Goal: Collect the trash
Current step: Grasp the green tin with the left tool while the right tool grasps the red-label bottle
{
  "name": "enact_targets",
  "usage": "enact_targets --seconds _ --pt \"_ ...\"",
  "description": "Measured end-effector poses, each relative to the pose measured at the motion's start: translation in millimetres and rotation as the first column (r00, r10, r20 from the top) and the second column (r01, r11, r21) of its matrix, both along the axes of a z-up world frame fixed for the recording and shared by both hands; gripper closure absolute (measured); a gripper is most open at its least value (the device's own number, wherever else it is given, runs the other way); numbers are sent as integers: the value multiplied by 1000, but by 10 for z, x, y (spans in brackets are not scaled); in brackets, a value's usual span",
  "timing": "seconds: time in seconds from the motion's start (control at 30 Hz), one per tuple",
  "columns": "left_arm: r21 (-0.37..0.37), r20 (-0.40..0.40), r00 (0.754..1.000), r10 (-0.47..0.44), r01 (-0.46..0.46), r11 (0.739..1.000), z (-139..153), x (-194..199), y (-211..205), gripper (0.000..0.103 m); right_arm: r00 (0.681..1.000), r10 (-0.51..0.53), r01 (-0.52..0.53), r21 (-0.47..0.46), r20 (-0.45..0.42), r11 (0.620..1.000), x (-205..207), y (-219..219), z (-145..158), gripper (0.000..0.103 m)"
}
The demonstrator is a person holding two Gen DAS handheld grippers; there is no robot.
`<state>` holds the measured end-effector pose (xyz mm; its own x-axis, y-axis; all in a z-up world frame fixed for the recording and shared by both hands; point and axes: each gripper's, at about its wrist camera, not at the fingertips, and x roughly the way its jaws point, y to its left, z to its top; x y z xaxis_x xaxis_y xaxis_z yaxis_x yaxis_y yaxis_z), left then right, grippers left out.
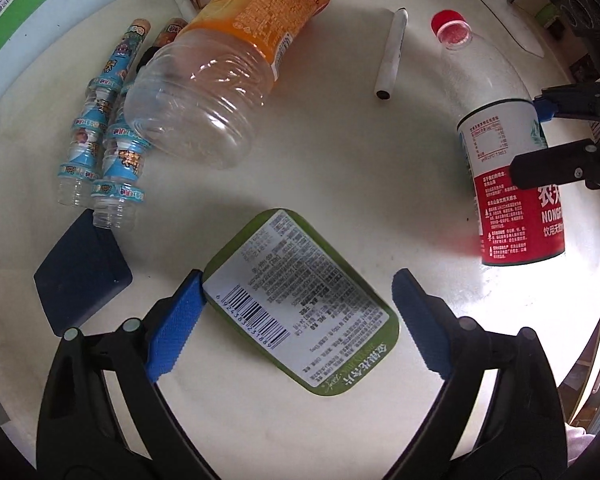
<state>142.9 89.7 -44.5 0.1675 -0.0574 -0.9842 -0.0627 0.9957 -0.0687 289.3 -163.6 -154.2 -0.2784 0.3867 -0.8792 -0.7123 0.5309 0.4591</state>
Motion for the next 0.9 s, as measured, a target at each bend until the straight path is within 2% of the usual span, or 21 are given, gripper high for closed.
enact_targets --seconds 0.07,0.13,0.2,0.27,0.47,0.6,0.8,0.9 --pt "19 5 1000 -26 25 1000 12 -22 -31 19 1000 15 -15 -13 -4 1000 -2 41 -30 23" --pt "24 10 999 -32 32 999 22 -39 -52 27 999 34 -34 -16 -2 999 -30 84 -47 33" --pt "21 8 999 -35 34 999 40 -74 -37 37 998 64 -63 -27 19 998 -81 111 -37 33" --pt "12 6 1000 -29 29 1000 54 -107 -14 39 998 67 -67 -26 11 997 -104 77 -15 33" --pt "2 23 999 -34 34 999 130 -307 20 43 999 47 -47 -5 13 999 -104 -105 151 33" --pt "-3 48 998 -27 27 1000 213 -467 71 44 998 45 -46 10 45 999 -130 -194 336 34" --pt "10 85 996 -7 6 1000 347 -762 165 44 991 95 -99 37 97 994 -299 -168 589 36" --pt "11 90 996 19 -20 1000 338 -901 240 44 983 134 -137 19 124 990 -437 -77 619 36"
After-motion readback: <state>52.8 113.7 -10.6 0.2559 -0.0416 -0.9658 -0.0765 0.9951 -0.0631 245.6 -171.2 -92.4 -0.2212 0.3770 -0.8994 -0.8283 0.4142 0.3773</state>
